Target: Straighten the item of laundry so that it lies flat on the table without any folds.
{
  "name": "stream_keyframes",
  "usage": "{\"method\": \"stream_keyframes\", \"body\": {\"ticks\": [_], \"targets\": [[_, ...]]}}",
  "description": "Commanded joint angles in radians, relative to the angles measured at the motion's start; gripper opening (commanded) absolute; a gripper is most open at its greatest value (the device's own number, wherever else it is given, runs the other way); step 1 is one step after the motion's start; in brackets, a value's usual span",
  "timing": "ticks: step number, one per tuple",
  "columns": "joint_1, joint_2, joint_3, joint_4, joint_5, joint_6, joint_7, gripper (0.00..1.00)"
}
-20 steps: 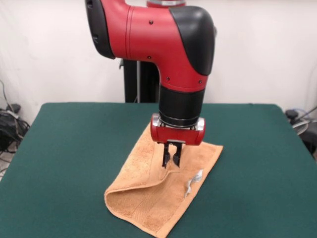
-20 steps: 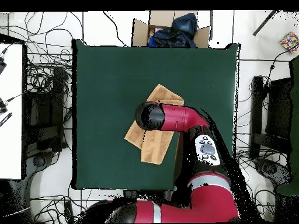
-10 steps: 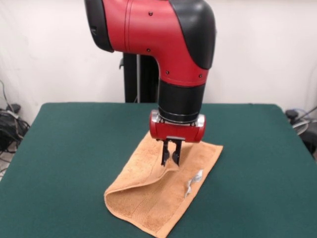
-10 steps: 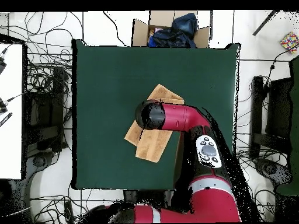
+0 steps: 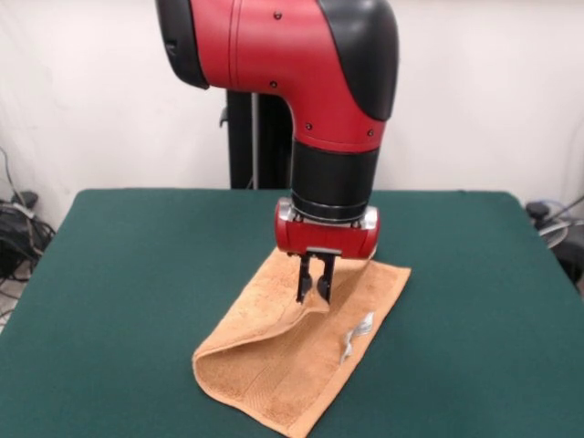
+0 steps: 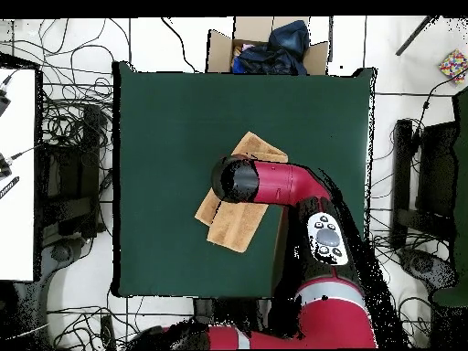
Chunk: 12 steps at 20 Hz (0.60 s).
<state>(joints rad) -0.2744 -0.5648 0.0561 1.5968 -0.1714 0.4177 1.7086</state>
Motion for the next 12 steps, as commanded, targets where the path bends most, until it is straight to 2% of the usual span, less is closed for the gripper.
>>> {"method": "stream_keyframes", "body": {"ticks": [1,8,12], "targets": [[-0.006,-0.014,0.068,0.036,-0.017,0.1,0.019,0.0],[-0.083,-0.055,0.105,0.097,-0.029,0.099,-0.047,0.0],[-0.153,-0.084,0.136,0.134,-0.046,0.115,-0.106,0.0]]}}
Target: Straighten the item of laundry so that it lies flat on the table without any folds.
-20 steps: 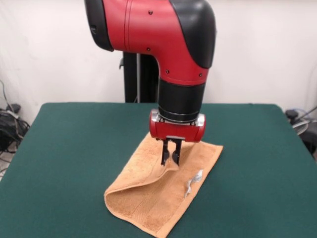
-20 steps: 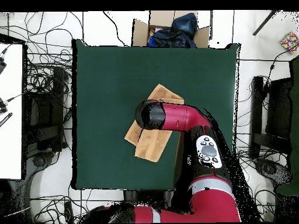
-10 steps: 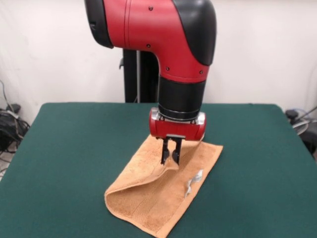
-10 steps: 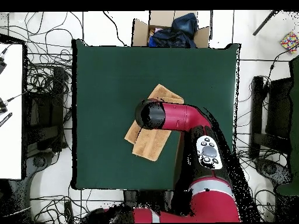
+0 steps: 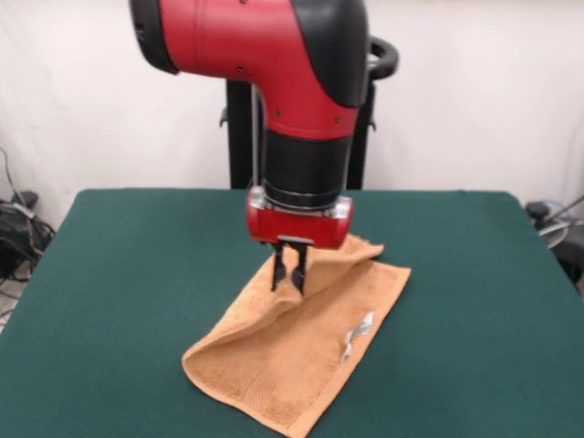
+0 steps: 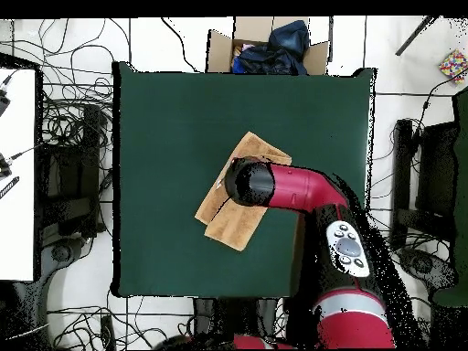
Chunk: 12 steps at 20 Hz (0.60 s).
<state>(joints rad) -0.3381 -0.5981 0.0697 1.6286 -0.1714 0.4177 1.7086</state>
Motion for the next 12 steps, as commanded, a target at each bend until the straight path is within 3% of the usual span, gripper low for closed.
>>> {"method": "stream_keyframes", "body": {"ticks": [1,12], "targets": [[-0.107,-0.064,0.131,0.114,-0.049,0.122,-0.121,0.0],[-0.23,-0.14,0.214,0.159,-0.097,0.199,-0.191,0.0]]}}
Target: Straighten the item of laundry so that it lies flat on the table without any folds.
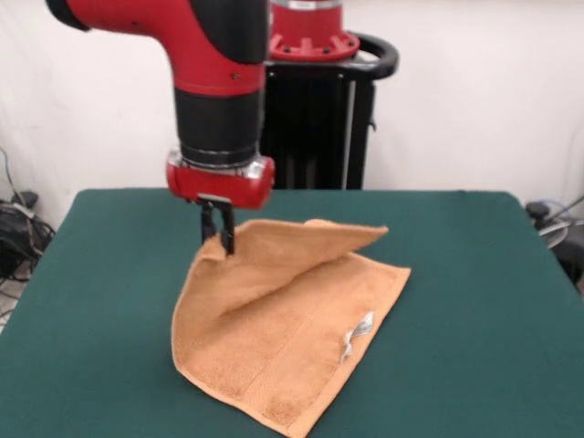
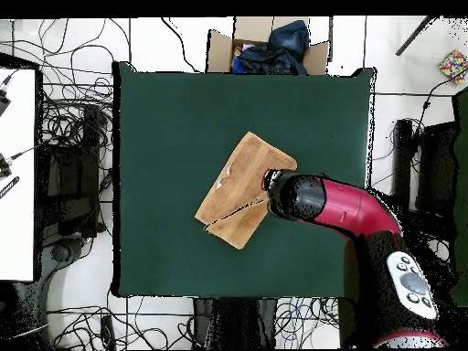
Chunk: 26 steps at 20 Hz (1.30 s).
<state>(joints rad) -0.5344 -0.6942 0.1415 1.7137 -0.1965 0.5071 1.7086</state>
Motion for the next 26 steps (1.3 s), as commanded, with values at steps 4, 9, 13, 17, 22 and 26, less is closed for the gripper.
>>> {"method": "stream_keyframes", "body": {"ticks": [4,9,13,17,22,26], "targets": [[-0.071,-0.039,0.178,0.093,-0.101,0.1,-0.203,0.0],[-0.113,-0.028,0.222,0.098,-0.133,0.113,-0.207,0.0],[-0.143,-0.008,0.257,0.088,-0.156,0.126,-0.214,0.0],[-0.16,0.002,0.275,0.088,-0.18,0.123,-0.197,0.0],[-0.181,0.006,0.3,0.08,-0.196,0.144,-0.192,0.0],[-0.205,0.011,0.324,0.064,-0.207,0.181,-0.211,0.0]]}}
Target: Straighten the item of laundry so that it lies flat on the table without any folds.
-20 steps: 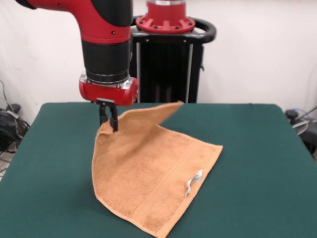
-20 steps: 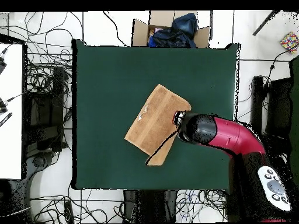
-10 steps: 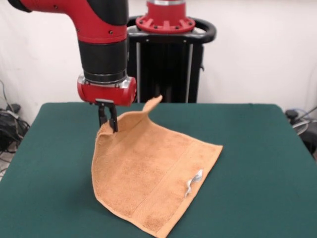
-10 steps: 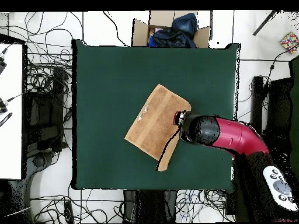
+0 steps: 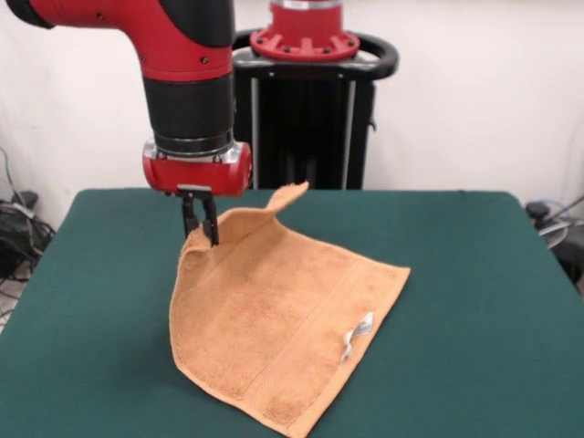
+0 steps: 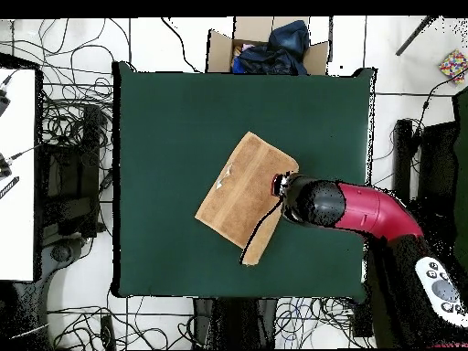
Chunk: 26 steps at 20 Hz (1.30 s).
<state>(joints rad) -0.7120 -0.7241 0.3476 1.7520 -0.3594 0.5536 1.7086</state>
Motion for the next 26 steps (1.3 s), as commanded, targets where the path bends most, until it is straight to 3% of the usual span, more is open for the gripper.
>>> {"method": "stream_keyframes", "body": {"ticks": [1,21,22,26], "targets": [[-0.037,0.038,0.123,0.027,-0.047,0.141,-0.217,0.0],[-0.114,0.032,0.188,-0.072,-0.089,0.25,-0.272,0.0],[-0.122,0.034,0.197,-0.07,-0.089,0.237,-0.256,1.0],[-0.101,0.027,0.176,-0.091,-0.102,0.268,-0.241,1.0]]}}
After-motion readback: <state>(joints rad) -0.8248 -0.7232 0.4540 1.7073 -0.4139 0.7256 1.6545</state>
